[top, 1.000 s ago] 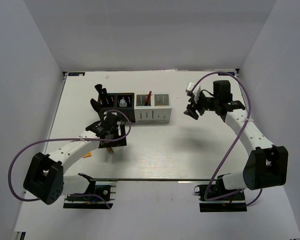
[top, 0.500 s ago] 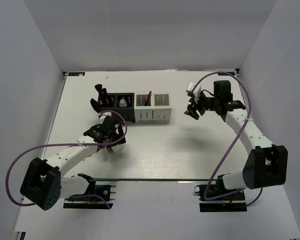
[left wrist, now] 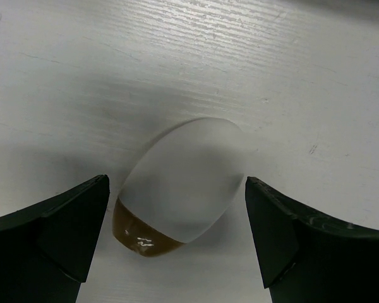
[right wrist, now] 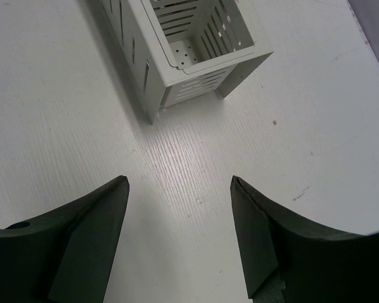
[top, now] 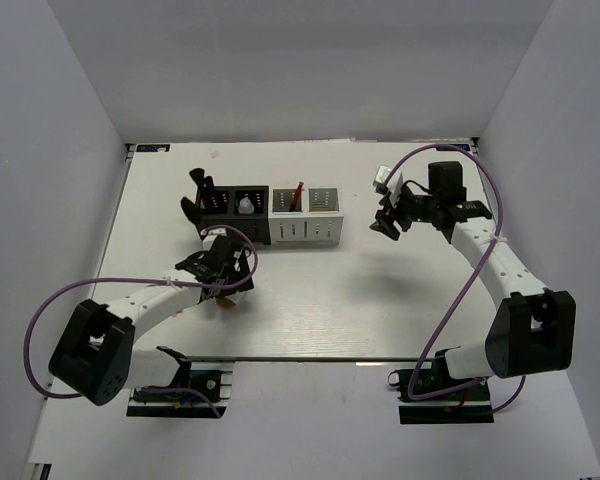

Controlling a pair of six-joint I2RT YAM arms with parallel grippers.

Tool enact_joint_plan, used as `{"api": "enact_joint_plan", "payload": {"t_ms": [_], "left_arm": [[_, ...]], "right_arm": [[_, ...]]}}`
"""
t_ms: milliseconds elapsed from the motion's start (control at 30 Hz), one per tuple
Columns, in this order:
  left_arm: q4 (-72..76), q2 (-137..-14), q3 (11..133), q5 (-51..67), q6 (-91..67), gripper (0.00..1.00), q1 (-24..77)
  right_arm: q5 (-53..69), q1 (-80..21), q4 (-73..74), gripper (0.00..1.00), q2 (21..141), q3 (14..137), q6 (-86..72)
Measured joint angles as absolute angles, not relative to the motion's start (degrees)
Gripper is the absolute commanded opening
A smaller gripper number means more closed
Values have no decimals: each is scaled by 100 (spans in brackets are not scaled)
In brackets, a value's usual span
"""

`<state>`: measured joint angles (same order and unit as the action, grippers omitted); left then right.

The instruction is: Organize the makeup

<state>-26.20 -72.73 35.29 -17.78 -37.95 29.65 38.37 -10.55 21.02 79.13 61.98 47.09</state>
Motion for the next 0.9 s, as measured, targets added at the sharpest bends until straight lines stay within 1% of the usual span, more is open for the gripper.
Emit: {"api": "enact_joint_plan", "payload": {"t_ms": [300, 567, 767, 867, 900], "left_arm": [[-2493, -7306, 3400, -1555, -3782, 98, 2943], [-2445, -7437, 3378, -1678, -3850, 98, 3026], [-2418, -7985, 3739, -2025, -3883, 92, 3076], [-2416, -8200, 3894, -2161, -3933, 87, 3092], [-2397, -8232, 3918, -2189, -3955, 84, 3098]], "right_arm": [[3837, -1050, 2128, 72, 7915, 6198, 4716], [3885, -1050, 2134, 71, 8007, 6198, 4716], [3920, -1048, 2152, 72, 8012, 6198, 4716], [3918, -1048, 2152, 71, 8012, 6198, 4716], [3918, -1048, 2152, 72, 8012, 6198, 4716]]}}
